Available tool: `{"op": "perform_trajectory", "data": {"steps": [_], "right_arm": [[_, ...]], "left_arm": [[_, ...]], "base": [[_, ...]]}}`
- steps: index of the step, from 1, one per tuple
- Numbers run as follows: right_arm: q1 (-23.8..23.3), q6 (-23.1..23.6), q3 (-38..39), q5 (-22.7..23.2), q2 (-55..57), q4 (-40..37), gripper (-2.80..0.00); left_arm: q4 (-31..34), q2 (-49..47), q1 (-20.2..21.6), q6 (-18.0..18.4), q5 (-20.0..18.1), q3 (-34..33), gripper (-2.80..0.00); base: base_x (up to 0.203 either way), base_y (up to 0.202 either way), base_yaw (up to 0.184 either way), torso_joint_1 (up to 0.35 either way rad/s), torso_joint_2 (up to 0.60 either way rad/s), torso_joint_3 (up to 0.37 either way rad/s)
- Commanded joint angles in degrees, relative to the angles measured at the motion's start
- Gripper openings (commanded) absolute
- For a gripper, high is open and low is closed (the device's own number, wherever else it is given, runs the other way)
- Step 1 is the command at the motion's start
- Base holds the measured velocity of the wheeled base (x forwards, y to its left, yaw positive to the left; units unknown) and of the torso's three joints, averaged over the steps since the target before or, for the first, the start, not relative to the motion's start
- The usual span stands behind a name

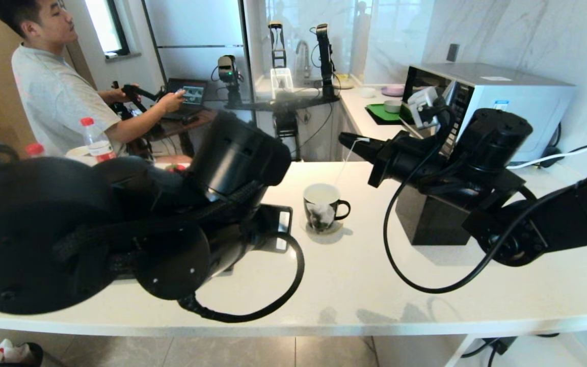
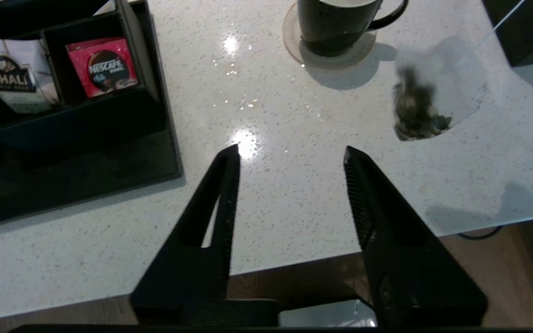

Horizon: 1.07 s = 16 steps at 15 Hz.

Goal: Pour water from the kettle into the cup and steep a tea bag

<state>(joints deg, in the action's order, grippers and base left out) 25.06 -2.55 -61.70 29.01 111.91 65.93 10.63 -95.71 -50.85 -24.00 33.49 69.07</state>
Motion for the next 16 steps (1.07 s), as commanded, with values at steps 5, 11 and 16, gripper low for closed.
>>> {"op": "perform_trajectory", "data": {"steps": [5,11,16], "right_arm": [[-0.72,0.04,-1.46,0.09,1.8,0.26,-2.8],[-0.8,0.09,-3.25,0.08,3.23,0.51,-2.8],[-0.57,0.27,-3.13,0.08,3.38,0.44,-2.8]], "left_arm": [[0.09,8.04,1.01,0.47,0.17,-8.01,-2.8],[0.06,13.49,2.42,0.79,1.32,-16.28,-2.8],[-13.05,14.82,2.55,-0.07,2.92,-22.83,-2.8]], "base": [[0.0,0.0,0.0,0.0,0.0,0.0],[0.0,0.0,0.0,0.0,0.0,0.0],[0.0,0.0,0.0,0.0,0.0,0.0]]}}
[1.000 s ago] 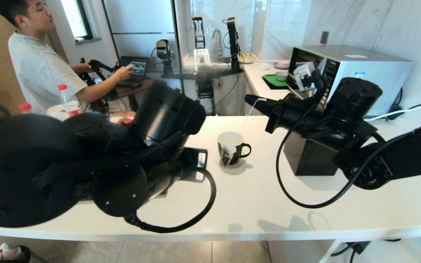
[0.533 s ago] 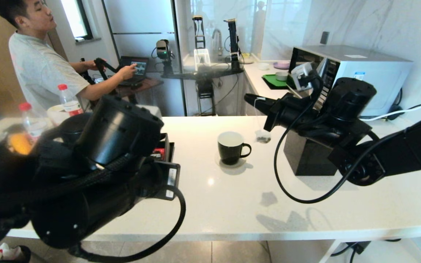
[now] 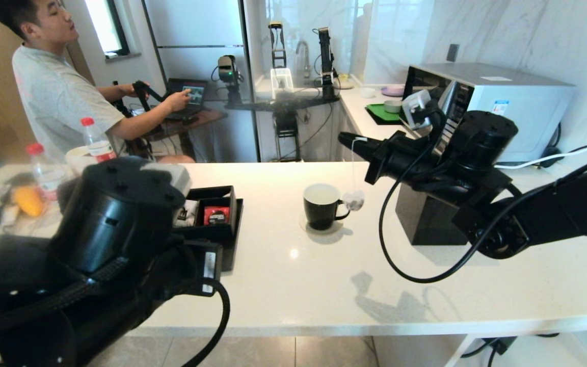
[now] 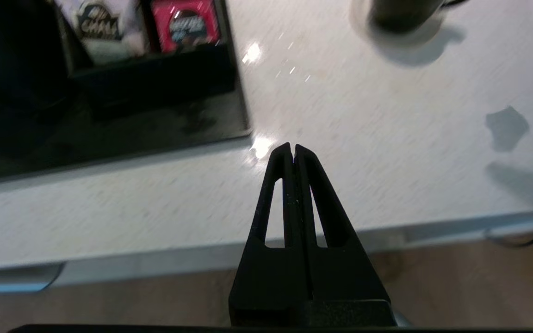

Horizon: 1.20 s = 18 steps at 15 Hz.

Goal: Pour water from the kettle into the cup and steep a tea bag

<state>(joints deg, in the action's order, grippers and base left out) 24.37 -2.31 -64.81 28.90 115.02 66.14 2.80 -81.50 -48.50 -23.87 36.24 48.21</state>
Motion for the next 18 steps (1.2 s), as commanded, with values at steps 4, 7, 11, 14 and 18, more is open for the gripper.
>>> {"op": "perform_trajectory", "data": {"steps": [4,7,11,14,18], "right_arm": [[0.15,0.11,0.24,0.19,0.91,0.05,-2.8],[0.24,1.35,0.12,0.19,0.91,-0.92,-2.8],[0.77,1.7,0.0,0.19,0.91,-1.09,-2.8],[0.86,3.58,0.21,0.19,0.91,-1.13,-2.8],[0.86,3.63,0.39,0.19,0.47,-0.57,-2.8]], "left_arm": [[-38.07,0.55,0.64,-0.18,-2.33,-15.09,-2.8],[-55.83,-0.19,3.13,2.42,-3.35,-28.63,-2.8],[-63.78,0.87,17.87,8.5,1.14,-37.6,-2.8],[-64.57,5.87,29.56,13.33,3.73,-42.52,-2.8],[-60.53,18.81,43.79,17.18,4.23,-47.61,-2.8]], "base": [[0.0,0.0,0.0,0.0,0.0,0.0],[0.0,0.0,0.0,0.0,0.0,0.0],[0.0,0.0,0.0,0.0,0.0,0.0],[0.0,0.0,0.0,0.0,0.0,0.0],[0.0,0.0,0.0,0.0,0.0,0.0]]}}
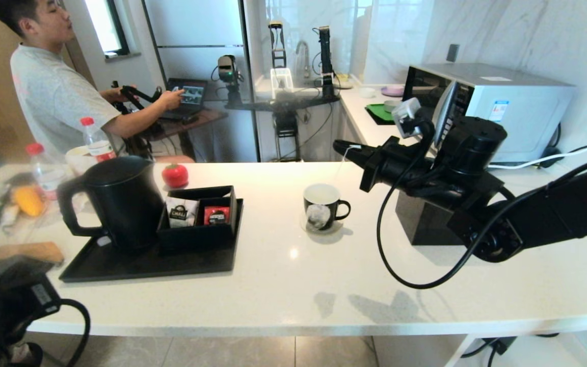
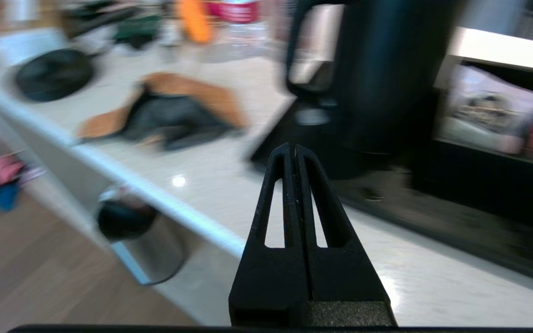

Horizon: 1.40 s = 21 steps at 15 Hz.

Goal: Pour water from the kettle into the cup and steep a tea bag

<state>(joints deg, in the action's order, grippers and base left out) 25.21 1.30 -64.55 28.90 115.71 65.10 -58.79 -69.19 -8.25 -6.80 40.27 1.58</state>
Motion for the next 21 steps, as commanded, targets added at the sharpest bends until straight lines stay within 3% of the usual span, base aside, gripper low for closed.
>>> {"op": "perform_trajectory", "data": {"steps": [1,5,10,13,14,15,17,18,20,21], "right_arm": [[0.01,0.11,0.39,0.19,-0.31,0.6,-2.8],[0.01,0.11,0.39,0.19,-0.67,0.73,-2.8],[-0.07,0.11,0.3,0.28,-0.25,0.82,-2.8],[-0.33,0.02,-0.08,0.28,0.51,0.74,-2.8],[-0.34,0.02,-0.23,0.28,0.74,0.73,-2.8],[-0.34,0.02,-0.14,0.28,0.74,0.73,-2.8],[-0.6,0.02,-0.08,0.28,0.83,0.82,-2.8],[-0.6,-0.04,-0.03,0.28,0.91,0.82,-2.8],[-0.6,-0.02,-0.23,0.28,1.09,0.82,-2.8],[-0.6,0.02,-0.23,0.28,1.09,0.82,-2.8]], "left_arm": [[4.64,10.43,4.96,0.47,0.18,-1.21,-2.8],[22.04,29.77,5.41,1.93,-2.8,-1.49,-2.8],[43.53,52.91,2.6,5.38,-17.57,-1.56,-2.8],[50.28,53.01,1.87,3.39,-37.53,-1.57,-2.8],[53.37,52.91,1.8,2.35,-42.07,-1.57,-2.8],[56.78,52.86,1.74,0.75,-43.92,-1.58,-2.8],[57.04,52.84,1.4,-6.13,-44.26,-1.58,-2.8],[57.03,52.84,1.39,-7.69,-44.13,-1.58,-2.8],[56.22,52.84,1.38,-4.52,-38.91,-1.58,-2.8],[56.04,52.84,1.39,0.24,-38.61,-1.58,-2.8]], "base": [[0.0,0.0,0.0,0.0,0.0,0.0],[0.0,0.0,0.0,0.0,0.0,0.0],[0.0,0.0,0.0,0.0,0.0,0.0],[0.0,0.0,0.0,0.0,0.0,0.0],[0.0,0.0,0.0,0.0,0.0,0.0],[0.0,0.0,0.0,0.0,0.0,0.0],[0.0,0.0,0.0,0.0,0.0,0.0],[0.0,0.0,0.0,0.0,0.0,0.0],[0.0,0.0,0.0,0.0,0.0,0.0],[0.0,0.0,0.0,0.0,0.0,0.0]]}}
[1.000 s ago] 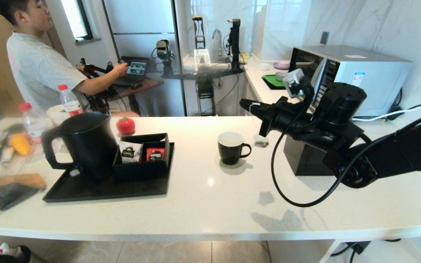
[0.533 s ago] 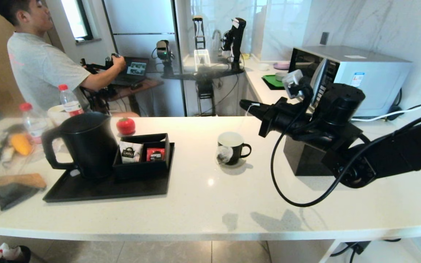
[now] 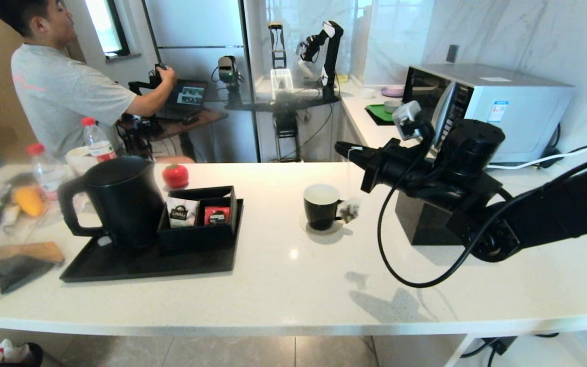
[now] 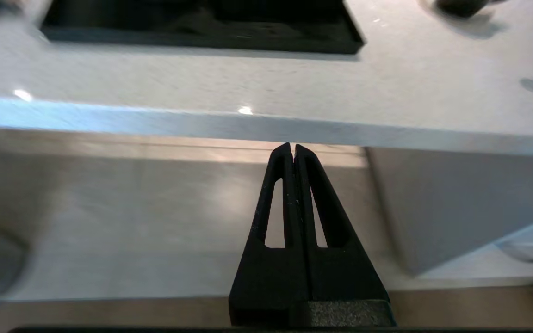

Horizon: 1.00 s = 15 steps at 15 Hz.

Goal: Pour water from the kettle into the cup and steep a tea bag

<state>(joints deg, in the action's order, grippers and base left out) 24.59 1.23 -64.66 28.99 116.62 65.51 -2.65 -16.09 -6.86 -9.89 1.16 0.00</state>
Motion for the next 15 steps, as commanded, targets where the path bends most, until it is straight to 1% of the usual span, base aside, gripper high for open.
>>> {"op": "perform_trajectory", "data": {"steps": [1,2,3,4,9,12,15], "right_arm": [[0.02,0.09,0.14,0.19,0.19,0.57,-2.8],[0.02,0.17,0.32,0.19,0.26,0.72,-2.8],[0.02,0.09,0.32,0.19,0.37,1.02,-2.8],[0.02,0.09,0.04,0.19,0.54,0.92,-2.8],[-0.07,-0.09,-1.7,0.19,0.81,0.32,-2.8],[-1.72,-0.11,-4.29,0.19,1.67,-0.33,-2.8],[-2.55,-0.22,-9.1,0.27,4.31,-1.66,-2.8]], "left_arm": [[0.86,-0.26,0.01,8.58,0.0,0.0,-2.8],[2.25,-0.26,-0.04,13.3,-0.74,0.0,-2.8],[2.79,-0.26,-0.07,15.25,-1.71,0.0,-2.8],[2.91,-0.26,-0.07,14.33,-1.87,0.0,-2.8],[2.91,-0.26,-0.01,14.28,-1.86,0.0,-2.8],[2.91,-0.26,0.01,14.19,-1.86,0.0,-2.8],[2.91,-2.78,3.79,14.19,-1.86,0.0,-2.8]], "base": [[0.0,0.0,0.0,0.0,0.0,0.0],[0.0,0.0,0.0,0.0,0.0,0.0],[0.0,0.0,0.0,0.0,0.0,0.0],[0.0,0.0,0.0,0.0,0.0,0.0],[0.0,0.0,0.0,0.0,0.0,0.0],[0.0,0.0,0.0,0.0,0.0,0.0],[0.0,0.0,0.0,0.0,0.0,0.0]]}}
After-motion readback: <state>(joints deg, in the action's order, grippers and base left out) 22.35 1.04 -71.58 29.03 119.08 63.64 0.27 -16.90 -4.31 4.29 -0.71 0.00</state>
